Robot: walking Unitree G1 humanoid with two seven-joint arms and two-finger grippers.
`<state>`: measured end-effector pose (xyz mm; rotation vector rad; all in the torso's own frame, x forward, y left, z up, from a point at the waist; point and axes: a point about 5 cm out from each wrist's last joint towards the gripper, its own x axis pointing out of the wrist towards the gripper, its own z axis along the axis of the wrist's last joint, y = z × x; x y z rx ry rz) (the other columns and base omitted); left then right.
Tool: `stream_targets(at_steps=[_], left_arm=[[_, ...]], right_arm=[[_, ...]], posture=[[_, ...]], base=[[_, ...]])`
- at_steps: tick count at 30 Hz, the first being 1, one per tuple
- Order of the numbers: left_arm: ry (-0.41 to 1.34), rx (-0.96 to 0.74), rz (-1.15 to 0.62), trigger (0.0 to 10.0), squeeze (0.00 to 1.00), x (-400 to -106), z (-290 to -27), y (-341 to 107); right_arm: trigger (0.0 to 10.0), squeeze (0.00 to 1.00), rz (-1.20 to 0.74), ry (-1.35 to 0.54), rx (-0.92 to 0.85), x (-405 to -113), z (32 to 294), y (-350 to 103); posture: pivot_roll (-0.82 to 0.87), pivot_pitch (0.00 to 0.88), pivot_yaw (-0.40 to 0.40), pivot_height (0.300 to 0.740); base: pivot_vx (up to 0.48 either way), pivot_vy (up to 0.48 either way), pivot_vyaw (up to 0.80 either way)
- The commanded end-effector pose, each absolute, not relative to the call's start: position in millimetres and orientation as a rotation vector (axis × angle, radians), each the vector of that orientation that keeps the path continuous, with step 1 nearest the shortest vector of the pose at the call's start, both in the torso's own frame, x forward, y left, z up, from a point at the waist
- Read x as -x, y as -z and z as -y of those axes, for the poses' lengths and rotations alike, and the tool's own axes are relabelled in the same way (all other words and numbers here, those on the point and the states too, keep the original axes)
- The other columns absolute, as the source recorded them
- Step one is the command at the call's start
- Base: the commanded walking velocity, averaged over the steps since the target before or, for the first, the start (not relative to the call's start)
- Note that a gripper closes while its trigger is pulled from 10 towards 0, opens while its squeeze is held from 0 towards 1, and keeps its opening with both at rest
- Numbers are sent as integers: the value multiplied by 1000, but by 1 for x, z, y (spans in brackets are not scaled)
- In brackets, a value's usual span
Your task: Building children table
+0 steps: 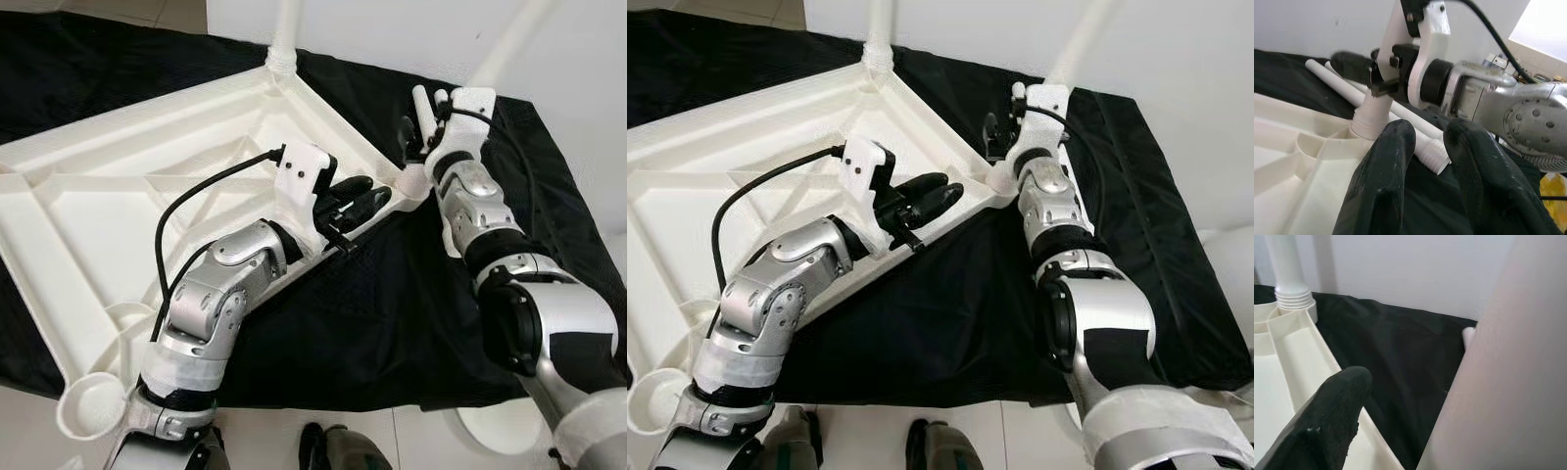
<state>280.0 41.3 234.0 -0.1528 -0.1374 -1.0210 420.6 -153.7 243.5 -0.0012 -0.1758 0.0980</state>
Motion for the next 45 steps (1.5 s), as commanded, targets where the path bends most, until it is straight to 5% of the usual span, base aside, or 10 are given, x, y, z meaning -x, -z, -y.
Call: stream_targets(at_steps=[1,8,26,45], left_arm=[[1031,158,129,10000,0,-275,-39,-234],[1020,163,116,10000,0,-274,-39,-235],[1016,115,119,10000,0,-293,-47,-239],[814,-68,97,10000,0,-330,-116,-234]], right_arm=[[10000,0,192,-155,-27,-423,140,-253],[10000,0,189,-213,-10,-423,120,-256],[10000,0,348,27,-57,-395,171,-204],[10000,0,445,5,-75,-302,175,-153]], posture=[[174,174,-187,740],[164,171,-173,740],[94,137,-92,740],[82,96,-52,740]], base=[[0,0,0],[0,0,0],[0,0,0],[0,0,0]])
